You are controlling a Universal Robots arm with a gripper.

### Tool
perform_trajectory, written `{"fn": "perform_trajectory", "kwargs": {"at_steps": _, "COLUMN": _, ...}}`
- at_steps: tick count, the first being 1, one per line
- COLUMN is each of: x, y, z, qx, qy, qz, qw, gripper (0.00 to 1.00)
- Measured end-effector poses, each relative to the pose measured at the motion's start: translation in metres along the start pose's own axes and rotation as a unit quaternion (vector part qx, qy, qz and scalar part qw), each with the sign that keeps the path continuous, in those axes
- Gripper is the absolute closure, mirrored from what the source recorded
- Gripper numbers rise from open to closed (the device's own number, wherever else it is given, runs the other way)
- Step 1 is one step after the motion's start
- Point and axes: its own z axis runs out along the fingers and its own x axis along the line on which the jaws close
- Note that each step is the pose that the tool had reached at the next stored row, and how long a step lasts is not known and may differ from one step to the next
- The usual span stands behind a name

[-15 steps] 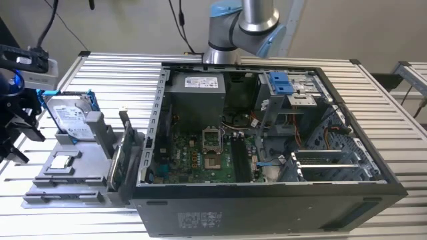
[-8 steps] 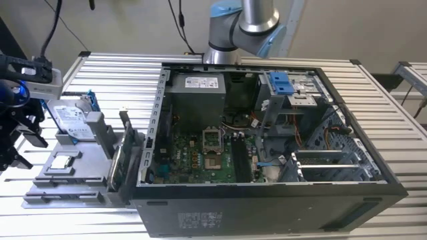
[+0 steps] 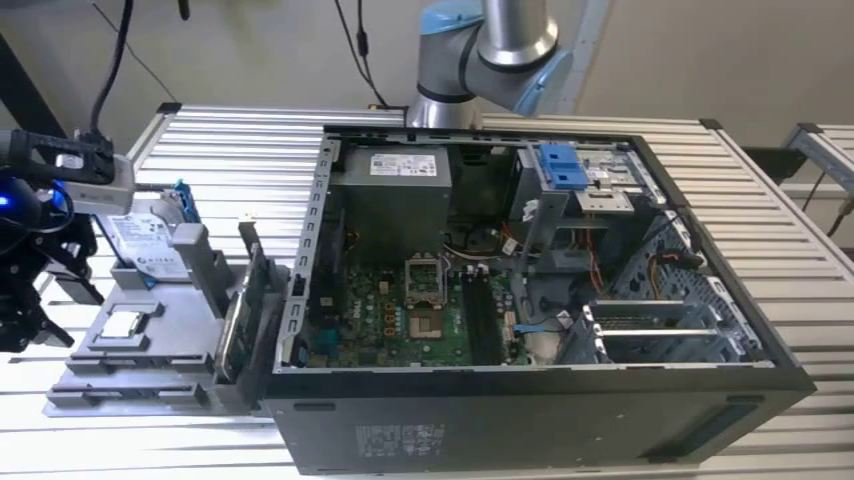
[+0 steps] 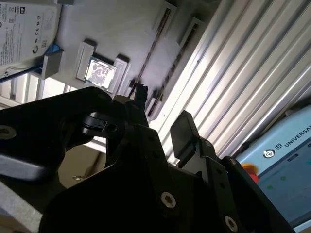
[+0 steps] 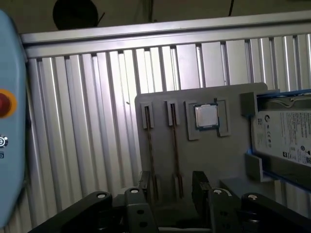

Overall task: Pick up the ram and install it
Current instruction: 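Pick up the ram and move it above insertion slot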

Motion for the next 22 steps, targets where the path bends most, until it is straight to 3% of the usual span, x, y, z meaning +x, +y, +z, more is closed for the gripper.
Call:
{"fn": "perform_trajectory", "kwargs": {"at_steps": 14, "x": 0.0100, "y": -0.0016, "z": 0.0247, "qx": -0.0005, "qy": 0.0003, "qz": -0.013, "qw": 0.9999, "gripper": 0.52}}
{"fn": "perform_trajectory", "kwargs": {"at_steps": 22, "x": 0.0120, "y": -0.0019, "z": 0.0392, "qx": -0.0005, "qy": 0.0004, "qz": -0.014, "qw": 0.9999, "gripper": 0.52}}
